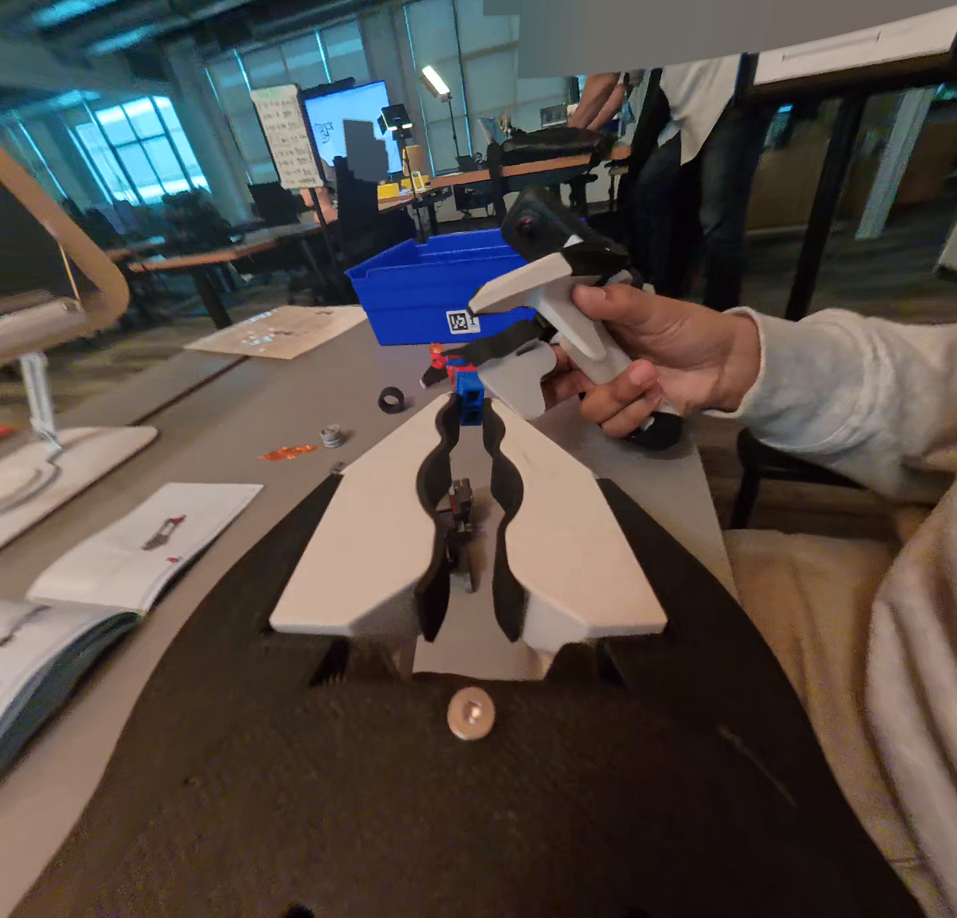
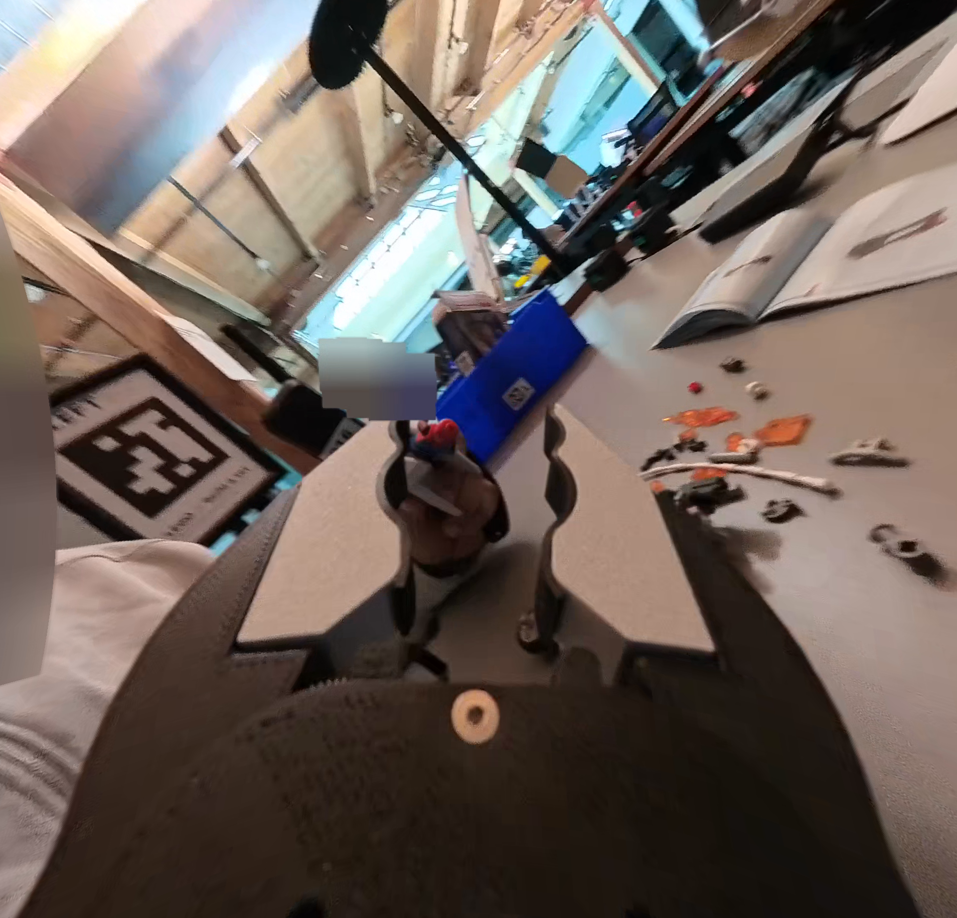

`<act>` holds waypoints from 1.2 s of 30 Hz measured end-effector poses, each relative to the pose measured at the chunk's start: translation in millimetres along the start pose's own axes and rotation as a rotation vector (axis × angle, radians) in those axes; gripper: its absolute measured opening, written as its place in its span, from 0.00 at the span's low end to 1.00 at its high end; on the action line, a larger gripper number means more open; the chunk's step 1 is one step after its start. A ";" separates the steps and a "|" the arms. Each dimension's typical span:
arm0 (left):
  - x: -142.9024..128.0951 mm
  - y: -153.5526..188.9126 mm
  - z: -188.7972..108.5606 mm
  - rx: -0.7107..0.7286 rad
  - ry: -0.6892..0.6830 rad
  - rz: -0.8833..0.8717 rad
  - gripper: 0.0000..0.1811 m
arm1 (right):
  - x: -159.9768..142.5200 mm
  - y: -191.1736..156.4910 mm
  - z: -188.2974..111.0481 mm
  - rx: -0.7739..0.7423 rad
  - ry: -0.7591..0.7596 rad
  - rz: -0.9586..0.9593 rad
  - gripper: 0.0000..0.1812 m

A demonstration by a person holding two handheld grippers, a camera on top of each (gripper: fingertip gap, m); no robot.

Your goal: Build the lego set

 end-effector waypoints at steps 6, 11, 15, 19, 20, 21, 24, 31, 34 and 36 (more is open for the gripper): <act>0.8 11.5 0.1 0.023 0.023 0.140 0.04 | -12.7 2.0 8.9 0.129 -0.020 0.179 0.30; -0.5 14.2 0.9 0.033 0.020 0.179 0.03 | -24.1 1.9 15.8 0.150 -0.077 0.220 0.30; -2.7 16.7 2.2 0.033 0.009 0.204 0.03 | -27.1 -0.3 18.2 0.165 -0.095 0.225 0.24; -4.2 17.5 3.3 0.036 0.001 0.216 0.03 | -27.7 -1.8 18.0 0.179 -0.106 0.219 0.12; -4.3 17.3 3.3 0.037 0.000 0.215 0.03 | -27.3 -2.5 17.8 0.184 -0.106 0.218 0.10; -4.2 17.2 3.3 0.038 0.001 0.214 0.03 | -27.2 -2.9 17.6 0.186 -0.107 0.217 0.10; -4.4 17.2 3.5 0.037 0.000 0.214 0.03 | -27.1 -3.4 17.6 0.181 -0.113 0.210 0.10; -6.7 16.3 4.6 0.017 -0.013 0.181 0.04 | -26.0 -3.7 16.2 0.150 -0.133 0.166 0.10; -6.8 14.2 4.6 -0.002 -0.014 0.131 0.07 | -20.4 -2.4 11.8 0.126 -0.111 0.142 0.10; -6.5 10.9 4.9 -0.003 -0.018 0.091 0.12 | -15.7 -1.1 7.4 0.107 -0.097 0.128 0.10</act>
Point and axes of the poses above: each gripper's, where its closed fingertips meet, z out along the fingers, x out of its top, y = z × x across the jaws, the point moved 4 cm from there along -z, back along the fingers, and after that the axes turned 15 degrees about x, right-handed, at the moved point
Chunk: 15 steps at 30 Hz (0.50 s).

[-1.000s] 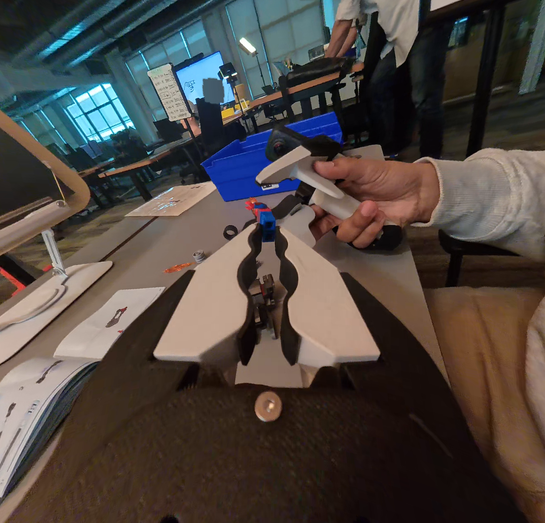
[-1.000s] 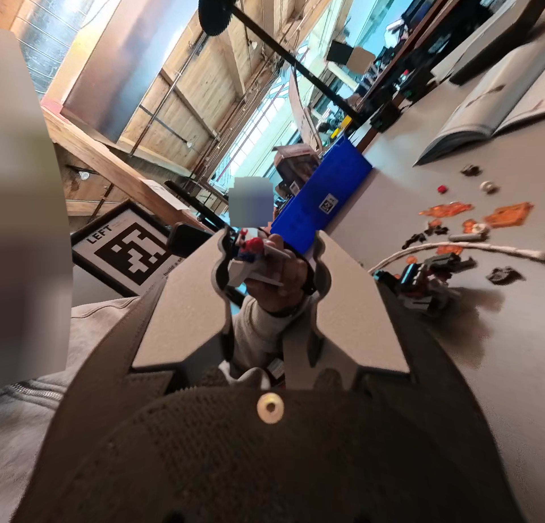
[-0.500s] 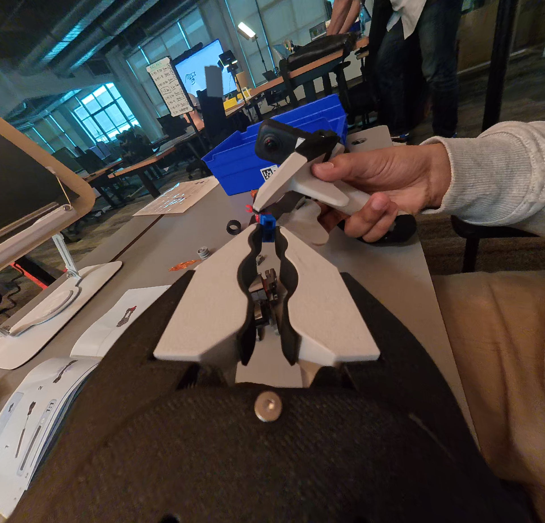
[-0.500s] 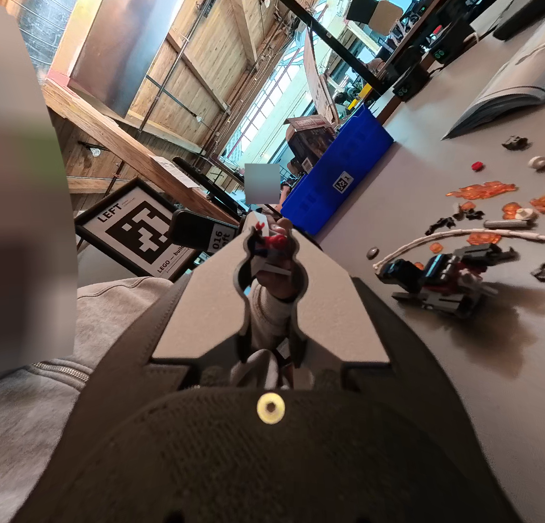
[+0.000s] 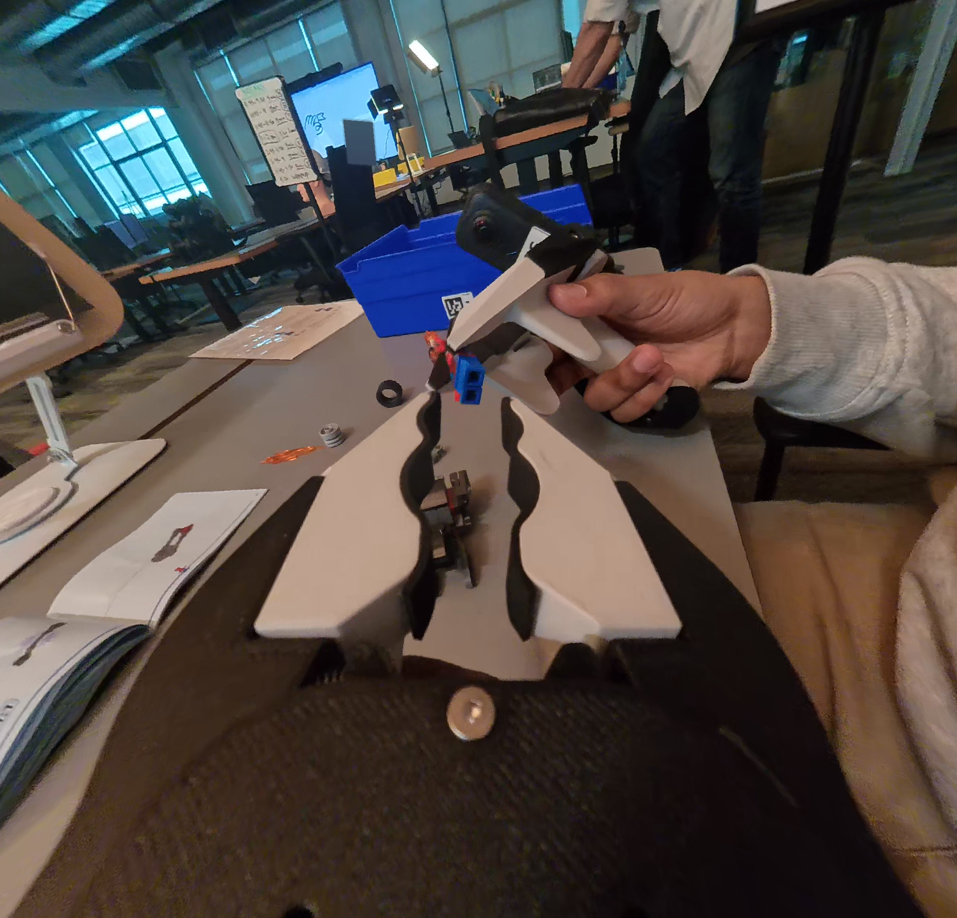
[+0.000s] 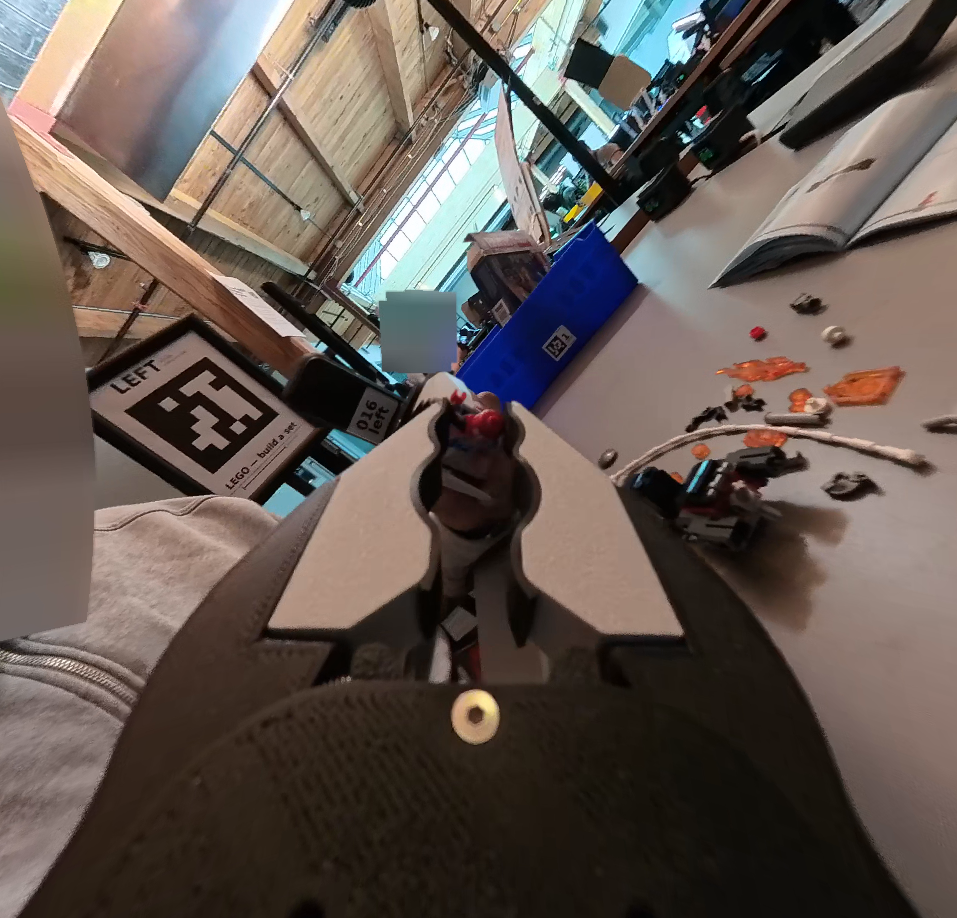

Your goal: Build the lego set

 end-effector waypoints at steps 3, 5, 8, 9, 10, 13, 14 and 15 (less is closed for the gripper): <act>1.1 -5.5 -1.1 -0.003 0.007 -0.058 0.13 | 4.6 1.6 -7.7 -0.062 -0.013 -0.050 0.10; 1.8 -9.4 -2.0 -0.003 0.014 -0.095 0.13 | 7.2 2.3 -12.2 -0.116 -0.037 -0.100 0.10; 1.6 -13.6 -2.4 -0.013 0.011 -0.146 0.14 | 10.8 -1.0 -14.8 -0.160 -0.065 -0.174 0.10; 1.8 -14.7 -2.8 -0.015 0.014 -0.159 0.14 | 11.7 -1.8 -15.5 -0.175 -0.075 -0.197 0.10; 2.2 -16.0 -3.2 -0.015 0.018 -0.170 0.14 | 12.6 -1.8 -16.6 -0.197 -0.087 -0.223 0.09; 1.1 -18.6 -3.1 -0.018 0.017 -0.202 0.15 | 15.9 -6.2 -18.0 -0.219 -0.105 -0.297 0.09; -0.6 -18.2 -1.9 -0.032 0.007 -0.221 0.17 | 16.9 -11.3 -15.5 -0.187 -0.095 -0.312 0.09; -2.9 -16.0 -0.1 -0.062 -0.011 -0.247 0.18 | 17.6 -17.3 -12.0 -0.145 -0.081 -0.324 0.09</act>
Point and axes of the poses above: each gripper's, where its closed fingertips meet, z out along the fingers, x out of its top, y = z × x across the jaws, the point moved 4 cm from there along -z, back along the fingers, and after that the axes turned 15 degrees about x, right-handed, at the moved point
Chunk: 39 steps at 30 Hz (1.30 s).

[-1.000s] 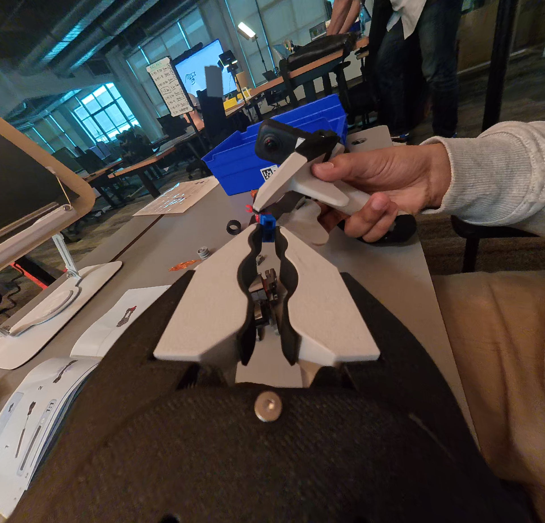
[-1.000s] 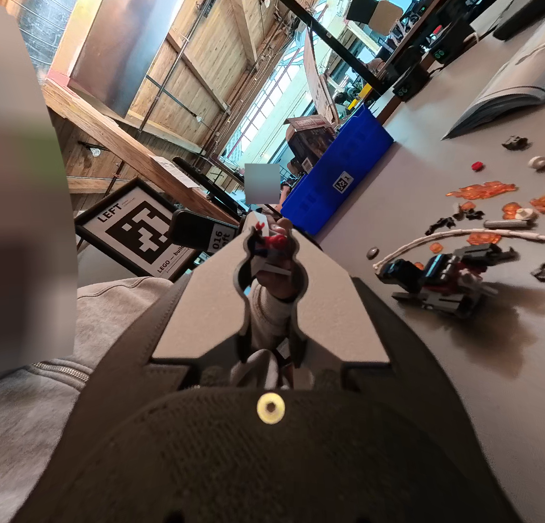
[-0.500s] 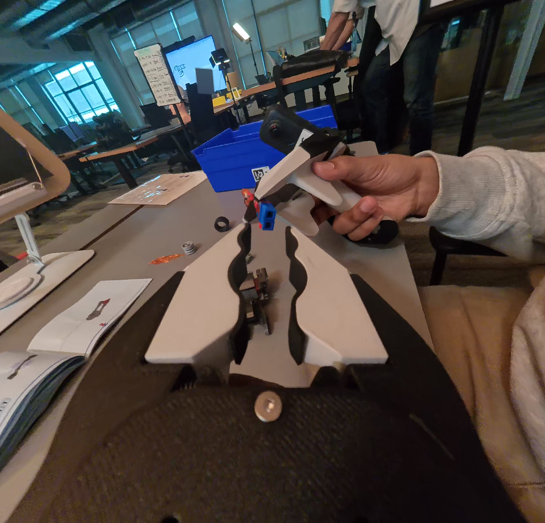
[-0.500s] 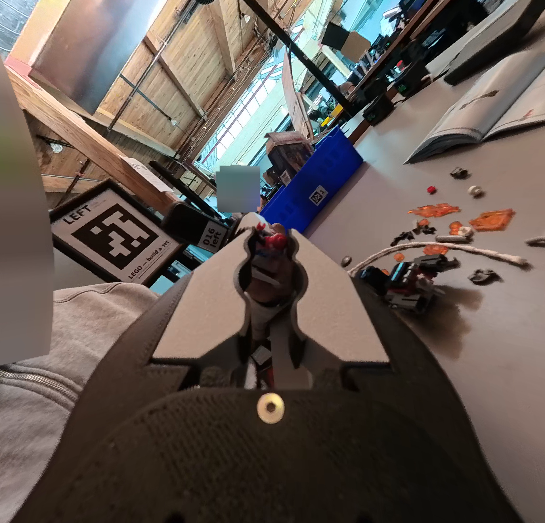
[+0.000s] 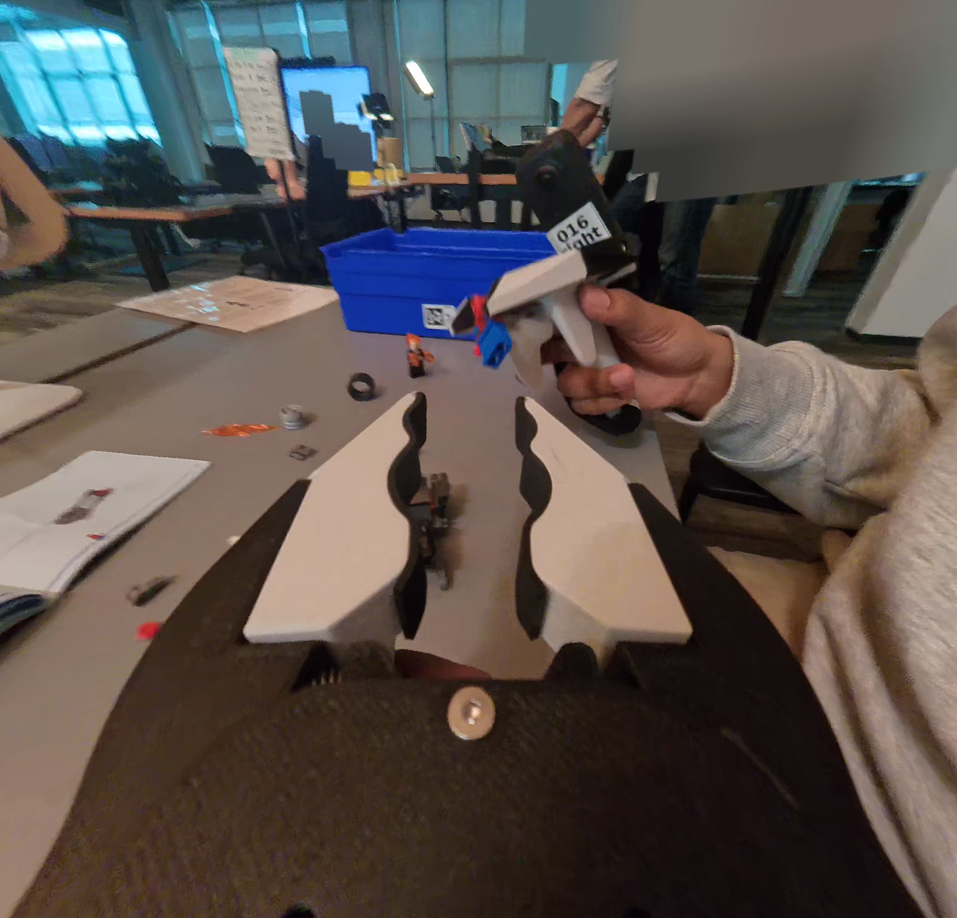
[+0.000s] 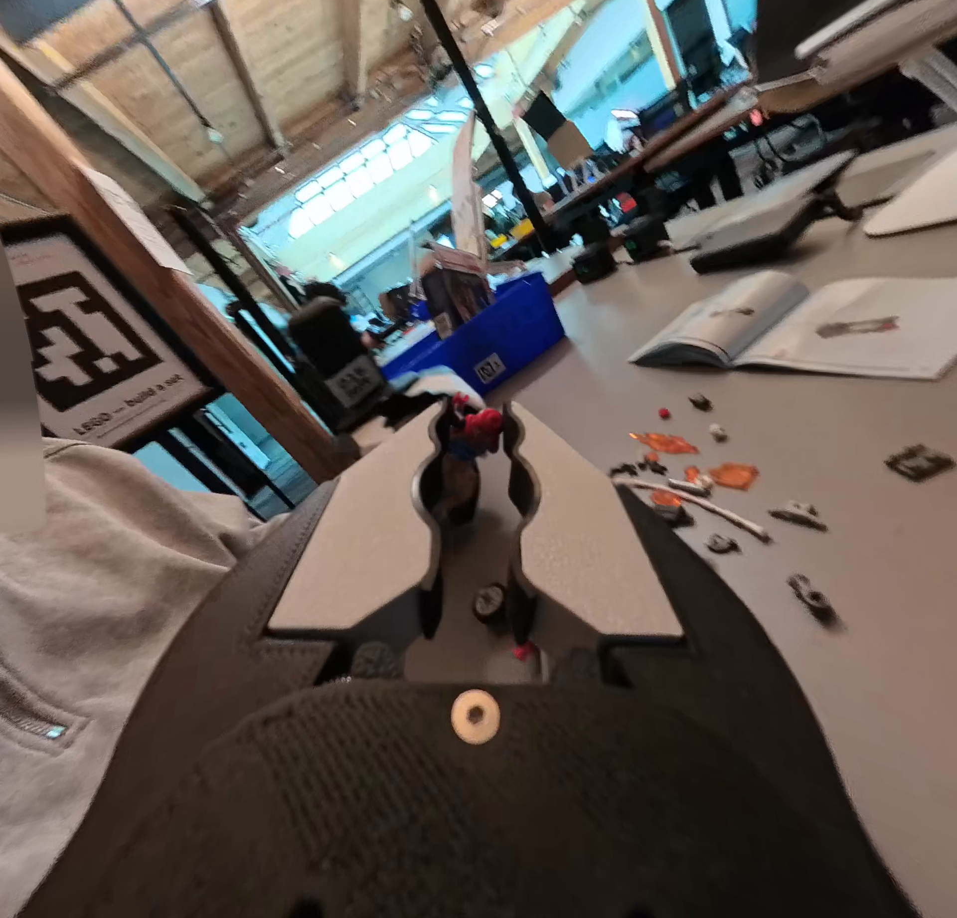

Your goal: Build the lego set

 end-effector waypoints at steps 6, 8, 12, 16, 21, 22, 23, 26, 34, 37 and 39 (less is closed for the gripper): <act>-13.3 12.8 8.3 -0.229 -0.146 -0.237 0.28 | -2.9 -21.0 18.2 0.103 -0.026 -0.122 0.10; -12.5 11.8 7.7 -0.258 -0.145 -0.294 0.29 | -6.7 -23.8 23.7 0.099 -0.055 -0.177 0.09; -7.6 10.9 4.0 -0.314 -0.117 -0.369 0.25 | -16.2 -29.8 34.8 0.087 -0.142 -0.289 0.10; -10.6 16.9 4.0 -0.362 -0.149 -0.370 0.21 | -21.2 -30.8 41.1 0.042 -0.197 -0.379 0.09; -10.8 26.0 2.5 -0.403 -0.153 -0.328 0.20 | -24.7 -29.5 41.9 0.012 -0.246 -0.419 0.04; -10.3 26.4 2.3 -0.407 -0.151 -0.329 0.20 | -25.4 -29.1 41.9 0.009 -0.253 -0.426 0.04; -10.1 26.0 2.3 -0.405 -0.149 -0.329 0.19 | -26.2 -28.6 42.1 0.006 -0.259 -0.428 0.04; -10.6 23.8 2.7 -0.391 -0.150 -0.331 0.15 | -28.5 -25.7 42.3 -0.003 -0.272 -0.420 0.04; -12.0 21.4 5.3 -0.373 -0.160 -0.352 0.21 | -27.7 -26.8 44.0 0.036 -0.224 -0.377 0.04; -11.9 23.6 5.2 -0.380 -0.158 -0.343 0.21 | -28.1 -27.2 45.7 0.052 -0.207 -0.358 0.04; -12.3 25.2 5.3 -0.384 -0.162 -0.331 0.20 | -29.2 -28.3 47.6 0.066 -0.202 -0.346 0.04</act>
Point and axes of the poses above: each gripper's, where its closed fingertips meet, z out along the fingers, x out of its top, y = z × x across the jaws, the point moved 4 cm from there along -z, back along the fingers, and after that the axes turned 15 degrees about x, right-handed, at the moved point
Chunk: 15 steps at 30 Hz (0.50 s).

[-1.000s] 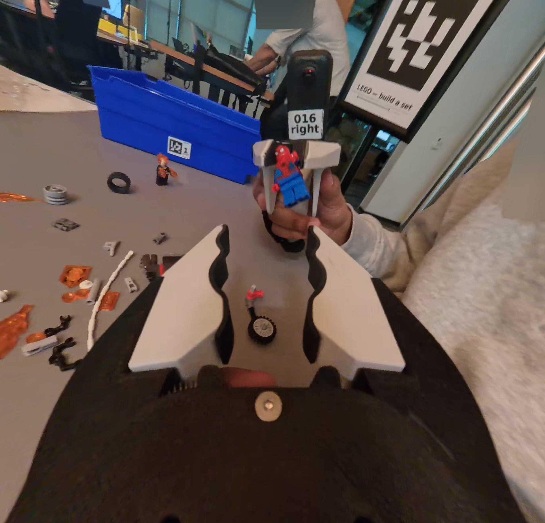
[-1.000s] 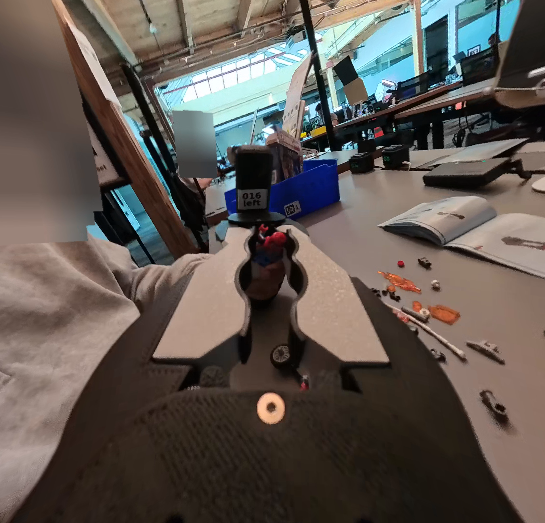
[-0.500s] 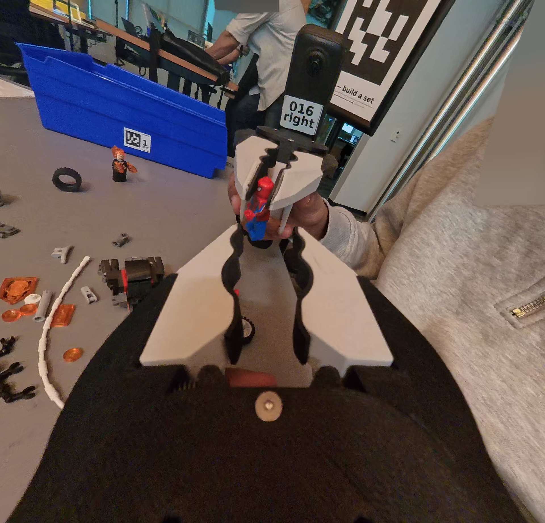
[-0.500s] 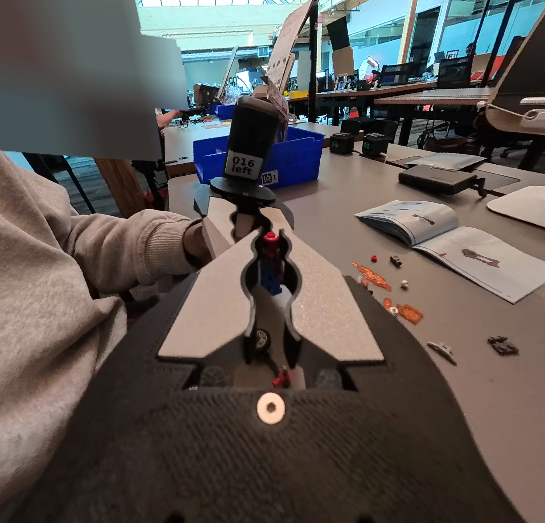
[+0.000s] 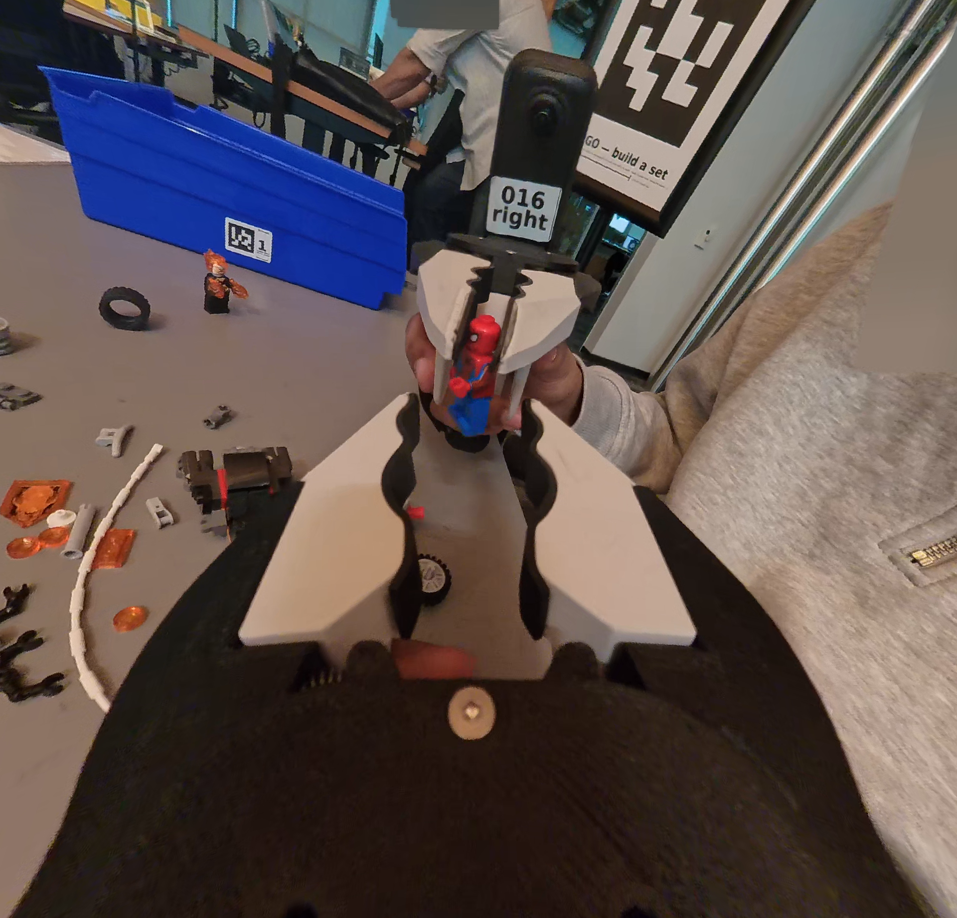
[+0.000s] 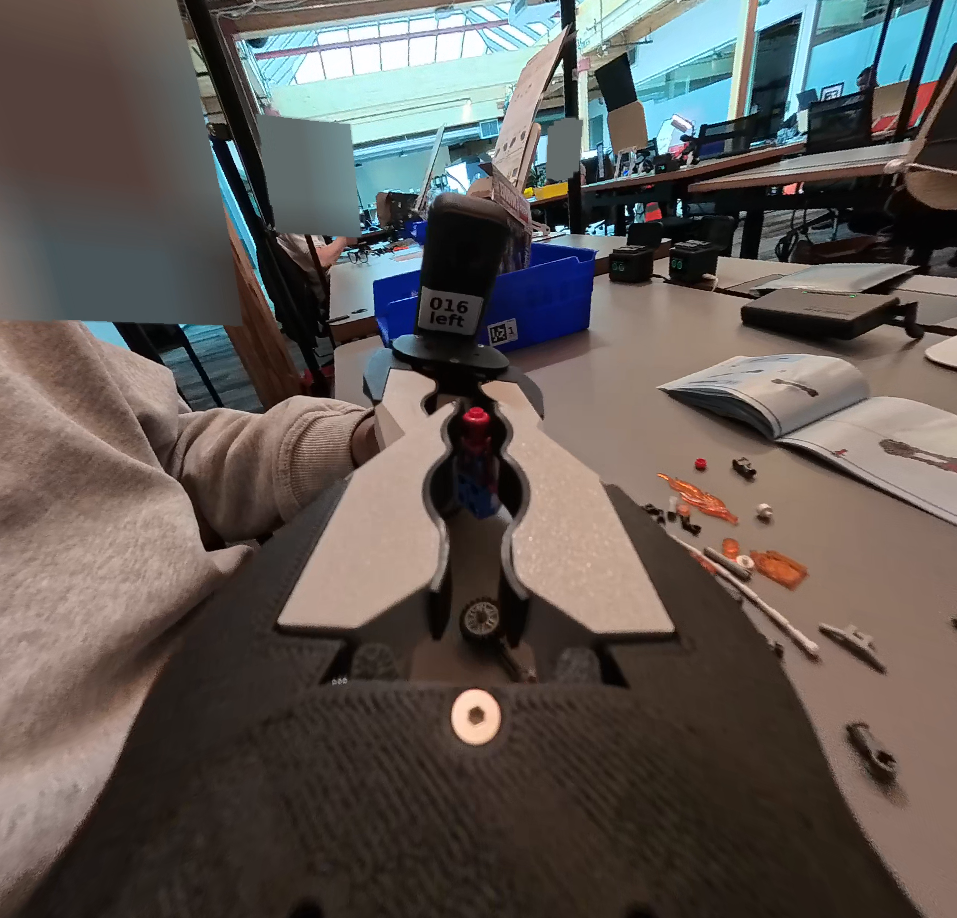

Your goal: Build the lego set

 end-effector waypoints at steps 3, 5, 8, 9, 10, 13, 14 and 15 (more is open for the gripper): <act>-0.3 3.3 -0.8 -0.015 0.002 0.026 0.10 | -2.2 -0.2 2.2 0.004 -0.010 0.000 0.04; -0.1 1.6 -1.5 0.003 0.004 0.039 0.06 | -2.2 -0.3 2.6 0.009 -0.005 0.005 0.04; 0.1 0.1 -1.8 0.017 0.004 0.044 0.05 | -2.7 2.0 1.8 0.004 0.005 0.037 0.04; 0.1 -1.0 -1.8 0.026 0.003 0.044 0.05 | -3.2 3.5 1.1 -0.001 0.008 0.050 0.05; 0.4 -2.2 -2.2 0.034 0.005 0.046 0.03 | -3.5 5.1 0.0 -0.008 0.012 0.063 0.05; 2.1 -6.4 -3.7 0.061 0.017 0.039 0.03 | -3.2 8.4 -3.2 -0.012 0.034 0.100 0.04; 2.4 -7.2 -3.8 0.065 0.018 0.037 0.03 | -3.0 9.0 -3.9 -0.010 0.041 0.109 0.04; 2.3 -7.8 -3.7 0.071 0.018 0.038 0.03 | -3.1 9.6 -4.6 -0.011 0.043 0.115 0.04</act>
Point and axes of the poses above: each gripper's, where its closed fingertips meet, z out along the fingers, x out of its top, y = z × x across the jaws, the point moved 4 cm from there along -z, back along the fingers, and after that the axes turned 15 degrees about x, right-handed, at the moved point
